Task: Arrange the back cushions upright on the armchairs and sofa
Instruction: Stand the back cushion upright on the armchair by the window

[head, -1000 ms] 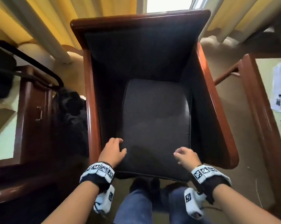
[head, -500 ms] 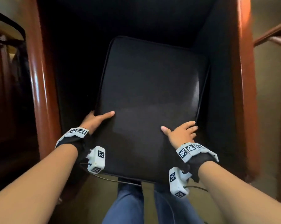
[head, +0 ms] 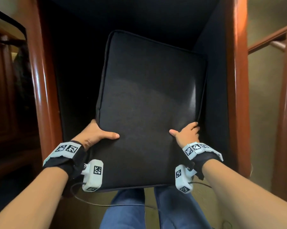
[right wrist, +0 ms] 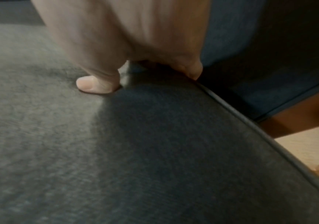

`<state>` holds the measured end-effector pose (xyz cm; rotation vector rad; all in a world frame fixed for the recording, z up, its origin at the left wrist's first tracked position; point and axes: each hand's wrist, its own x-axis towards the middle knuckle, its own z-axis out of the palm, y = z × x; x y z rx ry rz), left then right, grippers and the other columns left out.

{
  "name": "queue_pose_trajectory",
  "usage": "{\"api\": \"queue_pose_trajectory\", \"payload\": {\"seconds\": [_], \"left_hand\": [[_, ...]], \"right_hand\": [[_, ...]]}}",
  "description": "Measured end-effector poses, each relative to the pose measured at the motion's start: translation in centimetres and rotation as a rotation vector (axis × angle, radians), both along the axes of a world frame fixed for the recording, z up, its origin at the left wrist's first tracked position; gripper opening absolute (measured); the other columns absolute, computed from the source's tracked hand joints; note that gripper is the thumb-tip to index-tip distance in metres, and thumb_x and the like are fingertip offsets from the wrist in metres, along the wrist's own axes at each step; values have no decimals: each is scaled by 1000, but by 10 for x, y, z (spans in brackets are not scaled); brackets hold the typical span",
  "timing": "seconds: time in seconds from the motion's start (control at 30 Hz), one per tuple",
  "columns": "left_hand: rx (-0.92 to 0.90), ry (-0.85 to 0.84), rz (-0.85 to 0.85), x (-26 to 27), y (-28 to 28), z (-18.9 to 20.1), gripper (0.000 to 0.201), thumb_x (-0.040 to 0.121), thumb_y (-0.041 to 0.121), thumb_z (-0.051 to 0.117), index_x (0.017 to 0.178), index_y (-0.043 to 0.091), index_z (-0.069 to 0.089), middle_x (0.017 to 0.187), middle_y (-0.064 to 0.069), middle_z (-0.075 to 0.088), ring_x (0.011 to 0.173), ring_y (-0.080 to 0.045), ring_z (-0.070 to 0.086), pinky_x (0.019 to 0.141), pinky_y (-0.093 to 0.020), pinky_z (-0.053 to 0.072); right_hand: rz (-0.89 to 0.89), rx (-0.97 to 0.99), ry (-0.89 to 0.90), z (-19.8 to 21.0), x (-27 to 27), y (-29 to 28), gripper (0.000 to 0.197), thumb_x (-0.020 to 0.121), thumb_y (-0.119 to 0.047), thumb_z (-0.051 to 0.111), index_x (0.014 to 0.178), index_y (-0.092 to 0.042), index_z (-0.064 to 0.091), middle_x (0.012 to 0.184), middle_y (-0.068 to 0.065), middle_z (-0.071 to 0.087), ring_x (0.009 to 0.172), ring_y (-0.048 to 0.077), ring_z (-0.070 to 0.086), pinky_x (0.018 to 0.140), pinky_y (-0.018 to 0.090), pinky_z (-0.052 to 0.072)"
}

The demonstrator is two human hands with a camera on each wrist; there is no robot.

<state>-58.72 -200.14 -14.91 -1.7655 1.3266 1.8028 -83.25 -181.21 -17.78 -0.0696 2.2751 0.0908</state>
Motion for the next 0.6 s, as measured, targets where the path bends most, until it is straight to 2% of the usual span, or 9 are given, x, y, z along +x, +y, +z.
{"api": "queue_pose_trajectory", "payload": {"seconds": [0.07, 0.17, 0.23, 0.3, 0.4, 0.47, 0.53, 0.6], "left_hand": [[-71, -60, -87, -11, 2, 28, 123, 18, 51, 94, 122, 9, 44, 119, -4, 62, 109, -22, 62, 99, -43, 50], [-177, -128, -243, -36, 3, 77, 121, 29, 56, 88, 127, 7, 35, 131, -12, 53, 119, -31, 54, 103, -47, 45], [-251, -163, -400, -54, 3, 107, 112, 51, 54, 89, 132, 2, 32, 136, -18, 50, 123, -37, 51, 102, -45, 44], [-352, -196, -538, -71, 1, 137, 99, 65, 51, 84, 131, 1, 31, 134, -20, 51, 120, -40, 53, 96, -42, 45], [-539, -209, -743, -94, -3, 179, 84, 71, 52, 78, 121, 1, 33, 121, -19, 57, 112, -42, 57, 83, -39, 43], [-697, -199, -912, -103, -2, 202, 74, 73, 51, 75, 114, 4, 35, 107, -14, 58, 103, -38, 61, 73, -36, 40], [-859, -213, -1098, -105, 6, 216, 67, 73, 48, 72, 112, 7, 35, 103, -9, 56, 97, -32, 62, 70, -35, 36], [-942, -265, -1246, -100, 18, 220, 67, 73, 43, 72, 116, 8, 34, 109, -6, 54, 96, -27, 58, 71, -36, 33]], "right_hand": [[2, -24, -40, 14, -9, -3, 103, 85, -51, 65, 151, 2, 5, 158, 25, 16, 142, 41, 27, 111, 48, 30], [47, -184, -76, 51, -21, -12, 81, 87, -42, 65, 147, -4, 27, 150, 19, 37, 137, 36, 38, 108, 42, 36], [67, -405, -71, 84, -25, -24, 80, 86, -37, 68, 149, -9, 29, 154, 12, 36, 141, 28, 35, 114, 38, 32], [180, -644, -16, 121, -27, -42, 83, 83, -33, 73, 150, -14, 27, 158, 7, 30, 146, 23, 27, 119, 36, 26], [510, -918, 142, 178, -34, -71, 92, 76, -35, 78, 150, -12, 28, 161, 8, 22, 150, 24, 15, 122, 36, 16], [818, -1015, 241, 214, -41, -88, 101, 71, -45, 77, 151, -11, 26, 162, 9, 16, 151, 27, 8, 123, 39, 13], [1134, -935, 200, 235, -47, -99, 117, 64, -60, 76, 154, -15, 17, 164, 6, 7, 152, 26, -1, 123, 44, 9], [1391, -712, 90, 240, -43, -103, 132, 52, -71, 76, 155, -22, 9, 165, 1, 4, 152, 23, -5, 122, 47, 3]]}}
